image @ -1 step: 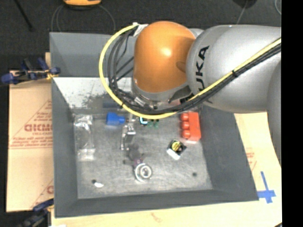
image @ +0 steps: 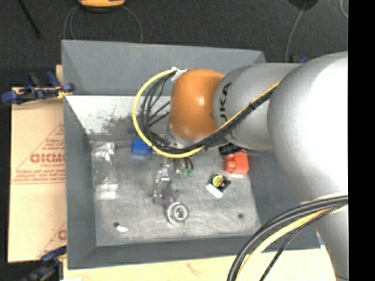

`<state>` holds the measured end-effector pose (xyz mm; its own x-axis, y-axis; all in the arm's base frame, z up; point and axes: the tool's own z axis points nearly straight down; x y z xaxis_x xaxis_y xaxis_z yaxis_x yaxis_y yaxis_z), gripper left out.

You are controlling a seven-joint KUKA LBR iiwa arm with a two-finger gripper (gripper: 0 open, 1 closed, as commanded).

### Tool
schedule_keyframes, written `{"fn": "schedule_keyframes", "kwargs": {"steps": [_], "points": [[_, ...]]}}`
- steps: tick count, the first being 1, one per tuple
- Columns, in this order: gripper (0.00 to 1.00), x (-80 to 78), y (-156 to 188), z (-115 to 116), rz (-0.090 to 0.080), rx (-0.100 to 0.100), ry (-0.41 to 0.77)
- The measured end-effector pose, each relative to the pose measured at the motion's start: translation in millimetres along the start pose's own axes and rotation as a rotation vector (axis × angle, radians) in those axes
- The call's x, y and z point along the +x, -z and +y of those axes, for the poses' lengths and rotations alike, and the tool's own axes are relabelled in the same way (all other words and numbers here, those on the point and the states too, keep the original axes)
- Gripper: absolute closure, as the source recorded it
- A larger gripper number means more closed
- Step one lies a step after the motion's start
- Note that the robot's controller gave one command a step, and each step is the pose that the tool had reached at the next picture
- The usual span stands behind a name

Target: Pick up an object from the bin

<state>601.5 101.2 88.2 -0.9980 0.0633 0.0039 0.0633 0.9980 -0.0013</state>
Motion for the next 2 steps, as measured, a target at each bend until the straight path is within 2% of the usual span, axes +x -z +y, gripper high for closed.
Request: {"fn": "schedule_keyframes", "kwargs": {"steps": [1,2], "points": [[0.00,50.7,-10.6,5.1,-0.036,-0.012,-0.172],[1.00,51.2,-10.2,5.0,-0.030,-0.011,-0.176]]}}
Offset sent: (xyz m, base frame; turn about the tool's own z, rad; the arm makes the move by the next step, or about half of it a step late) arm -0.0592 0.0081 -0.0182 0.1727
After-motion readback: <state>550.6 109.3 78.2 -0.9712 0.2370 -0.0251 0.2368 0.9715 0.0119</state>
